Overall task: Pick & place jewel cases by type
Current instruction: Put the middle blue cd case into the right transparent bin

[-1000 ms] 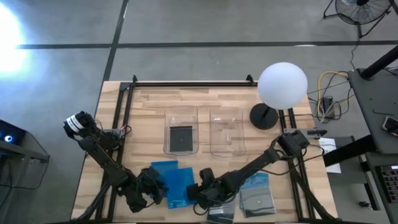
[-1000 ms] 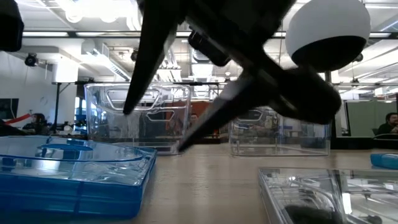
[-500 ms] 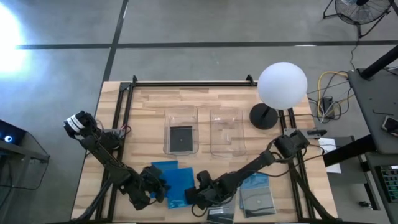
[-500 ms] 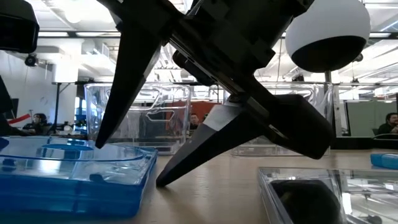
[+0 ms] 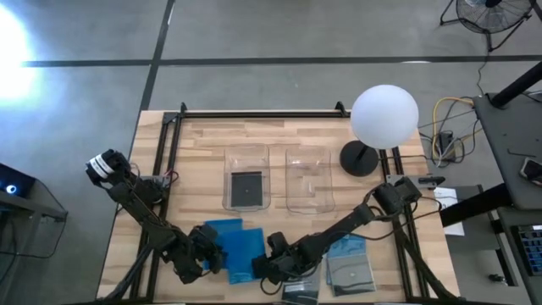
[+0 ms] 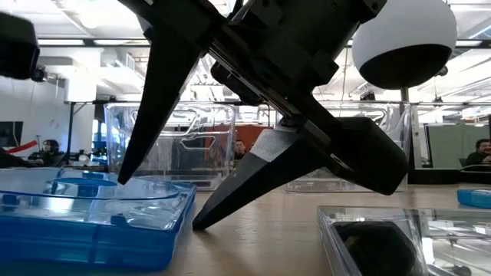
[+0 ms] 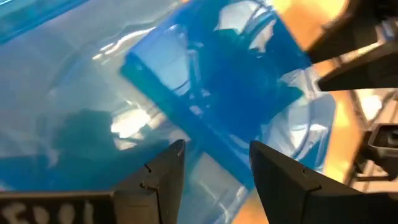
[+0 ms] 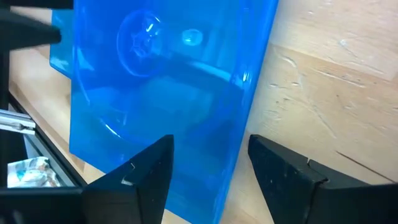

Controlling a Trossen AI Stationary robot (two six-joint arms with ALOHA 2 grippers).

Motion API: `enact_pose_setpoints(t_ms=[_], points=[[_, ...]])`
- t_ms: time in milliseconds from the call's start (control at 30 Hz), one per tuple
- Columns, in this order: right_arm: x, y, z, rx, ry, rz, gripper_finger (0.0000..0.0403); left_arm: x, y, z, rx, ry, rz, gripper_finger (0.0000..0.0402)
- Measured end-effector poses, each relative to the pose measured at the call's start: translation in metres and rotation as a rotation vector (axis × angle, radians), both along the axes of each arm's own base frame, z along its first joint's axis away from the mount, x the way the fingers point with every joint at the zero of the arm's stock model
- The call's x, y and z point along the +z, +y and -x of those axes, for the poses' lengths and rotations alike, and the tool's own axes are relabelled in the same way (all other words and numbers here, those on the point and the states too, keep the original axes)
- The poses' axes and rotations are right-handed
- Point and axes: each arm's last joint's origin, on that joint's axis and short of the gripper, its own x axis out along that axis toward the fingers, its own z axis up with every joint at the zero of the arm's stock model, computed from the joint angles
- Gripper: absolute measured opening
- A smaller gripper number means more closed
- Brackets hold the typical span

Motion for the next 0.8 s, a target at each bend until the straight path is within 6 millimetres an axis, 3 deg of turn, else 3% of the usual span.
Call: enact_pose_setpoints(t_ms=[200, 367, 467, 800], points=[[-0.002, -0.001, 0.001, 0.015, 0.006, 0.015, 0.021, -0.011, 0.008, 0.005, 0.098, 0.023, 0.033, 0.0161], [-0.003, -0.001, 0.002, 0.015, 0.008, 0.017, 0.021, -0.018, 0.009, 0.004, 0.118, -0.073, 0.099, 0.0161], [-0.003, -0.001, 0.002, 0.015, 0.007, 0.017, 0.021, -0.018, 0.007, 0.002, 0.118, -0.129, 0.169, 0.0161], [-0.003, -0.003, -0.002, 0.028, -0.032, 0.015, 0.0201, -0.014, 0.013, -0.012, 0.127, -0.195, 0.168, 0.0161]])
